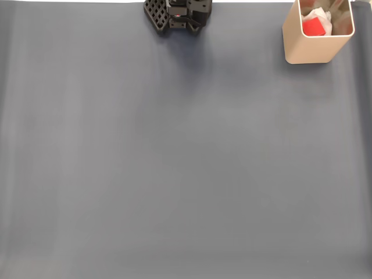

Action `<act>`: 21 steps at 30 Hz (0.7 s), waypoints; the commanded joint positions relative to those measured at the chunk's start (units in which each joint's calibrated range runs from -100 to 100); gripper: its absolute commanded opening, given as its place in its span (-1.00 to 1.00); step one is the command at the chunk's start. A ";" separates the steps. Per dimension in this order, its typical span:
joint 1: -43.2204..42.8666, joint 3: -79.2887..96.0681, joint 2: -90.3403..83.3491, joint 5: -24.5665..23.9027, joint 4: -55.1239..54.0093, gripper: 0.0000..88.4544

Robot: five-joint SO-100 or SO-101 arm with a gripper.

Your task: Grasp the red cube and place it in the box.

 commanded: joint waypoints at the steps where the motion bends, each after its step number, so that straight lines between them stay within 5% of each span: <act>1: 0.67 -0.97 -0.63 -0.29 -0.72 -0.17; 16: 4.51 -1.51 0.67 -0.73 -1.29 -0.93; 21: 9.05 -1.70 1.10 -0.68 -1.95 -1.00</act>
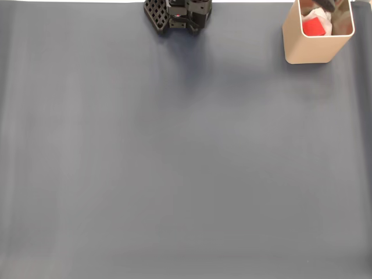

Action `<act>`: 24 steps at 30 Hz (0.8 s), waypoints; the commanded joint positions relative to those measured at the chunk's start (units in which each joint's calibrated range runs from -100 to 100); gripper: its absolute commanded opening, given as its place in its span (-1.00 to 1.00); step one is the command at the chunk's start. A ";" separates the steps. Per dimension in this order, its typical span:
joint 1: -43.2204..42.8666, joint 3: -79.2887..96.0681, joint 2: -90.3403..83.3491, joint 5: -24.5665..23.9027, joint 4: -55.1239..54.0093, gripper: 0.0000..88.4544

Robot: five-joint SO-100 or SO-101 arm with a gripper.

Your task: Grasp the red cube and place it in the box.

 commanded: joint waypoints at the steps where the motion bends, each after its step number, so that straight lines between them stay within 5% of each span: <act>1: 3.88 -1.70 0.24 -0.68 -1.39 -1.00; 24: 33.71 -1.79 3.96 -0.54 -7.87 -1.00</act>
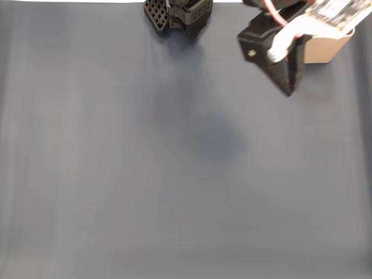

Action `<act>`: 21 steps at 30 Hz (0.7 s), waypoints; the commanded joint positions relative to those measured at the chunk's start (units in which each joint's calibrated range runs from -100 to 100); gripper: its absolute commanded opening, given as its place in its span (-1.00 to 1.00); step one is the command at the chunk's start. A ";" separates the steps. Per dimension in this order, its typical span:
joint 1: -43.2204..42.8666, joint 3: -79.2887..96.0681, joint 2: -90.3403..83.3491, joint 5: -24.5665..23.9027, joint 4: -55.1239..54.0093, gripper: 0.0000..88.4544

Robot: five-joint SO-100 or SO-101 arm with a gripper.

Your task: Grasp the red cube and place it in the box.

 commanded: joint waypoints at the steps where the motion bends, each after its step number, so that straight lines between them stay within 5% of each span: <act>1: 5.31 -1.61 -0.64 -0.63 -1.03 -1.00; 12: 24.20 15.18 -10.87 -0.88 -9.55 -1.00; 21: 27.40 26.22 -21.78 -1.66 -11.03 -1.00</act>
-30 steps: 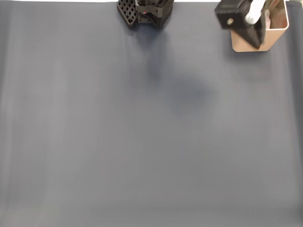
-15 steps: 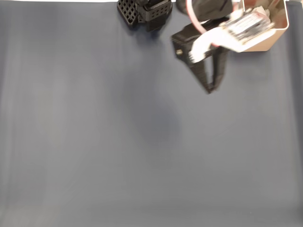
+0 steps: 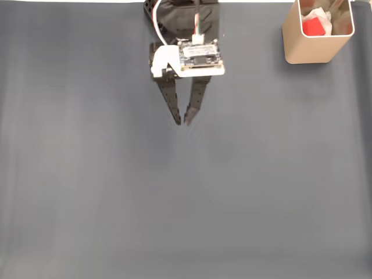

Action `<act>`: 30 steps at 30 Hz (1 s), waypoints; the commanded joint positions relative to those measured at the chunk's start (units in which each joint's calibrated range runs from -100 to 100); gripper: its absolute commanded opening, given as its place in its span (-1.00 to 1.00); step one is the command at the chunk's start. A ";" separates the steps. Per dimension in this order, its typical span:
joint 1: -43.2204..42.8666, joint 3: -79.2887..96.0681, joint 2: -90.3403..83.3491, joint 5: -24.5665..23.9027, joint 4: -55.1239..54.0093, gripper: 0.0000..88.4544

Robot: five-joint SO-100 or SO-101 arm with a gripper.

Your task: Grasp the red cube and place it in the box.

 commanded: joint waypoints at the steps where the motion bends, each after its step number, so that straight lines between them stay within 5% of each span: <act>1: 1.12 2.36 -5.89 -0.34 -1.08 -1.00; 30: 1.55 30.56 -30.07 -1.47 -0.43 -1.00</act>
